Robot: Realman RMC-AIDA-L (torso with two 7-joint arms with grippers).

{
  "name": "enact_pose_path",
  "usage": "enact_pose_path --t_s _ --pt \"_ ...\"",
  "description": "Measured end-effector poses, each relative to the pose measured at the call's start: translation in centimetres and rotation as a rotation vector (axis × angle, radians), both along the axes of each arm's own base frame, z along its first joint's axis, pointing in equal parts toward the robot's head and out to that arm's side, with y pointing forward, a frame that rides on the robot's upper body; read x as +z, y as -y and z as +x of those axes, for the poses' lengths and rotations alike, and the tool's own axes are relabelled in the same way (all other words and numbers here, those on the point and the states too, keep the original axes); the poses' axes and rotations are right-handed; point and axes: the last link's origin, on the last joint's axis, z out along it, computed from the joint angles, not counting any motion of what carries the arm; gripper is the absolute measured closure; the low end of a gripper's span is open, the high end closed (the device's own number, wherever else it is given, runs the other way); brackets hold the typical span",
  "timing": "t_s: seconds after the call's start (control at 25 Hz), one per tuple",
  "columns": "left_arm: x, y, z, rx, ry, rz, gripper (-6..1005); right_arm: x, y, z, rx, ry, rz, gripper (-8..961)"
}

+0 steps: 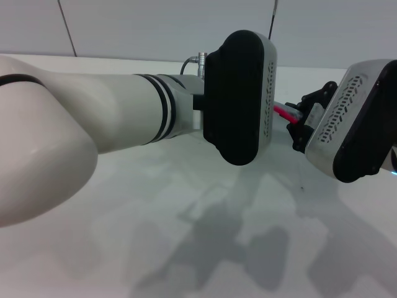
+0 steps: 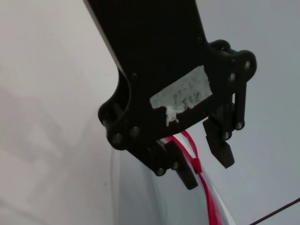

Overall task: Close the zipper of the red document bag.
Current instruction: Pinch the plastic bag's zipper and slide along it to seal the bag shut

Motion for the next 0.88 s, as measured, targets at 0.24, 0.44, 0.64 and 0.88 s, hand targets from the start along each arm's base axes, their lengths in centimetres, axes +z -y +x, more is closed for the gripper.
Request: enact_pose_path --t_s 0.24,0.44,0.64,0.88 --pt "0.0 -0.06 0.02 -0.013 -0.005 0.003 704 0.02 -0.02 0.01 0.0 0.0 0.001 903" --pt "-0.04 -0.1 -0.06 -0.013 -0.006 0.003 728 0.06 -0.04 0.03 -0.001 0.0 0.002 903" --pt "-0.09 -0.19 -0.18 -0.013 -0.005 0.005 812 0.11 -0.08 0.06 -0.001 0.001 0.004 903" --pt "-0.16 -0.14 -0.17 -0.014 -0.007 0.003 839 0.11 -0.08 0.07 -0.001 0.003 0.005 904"
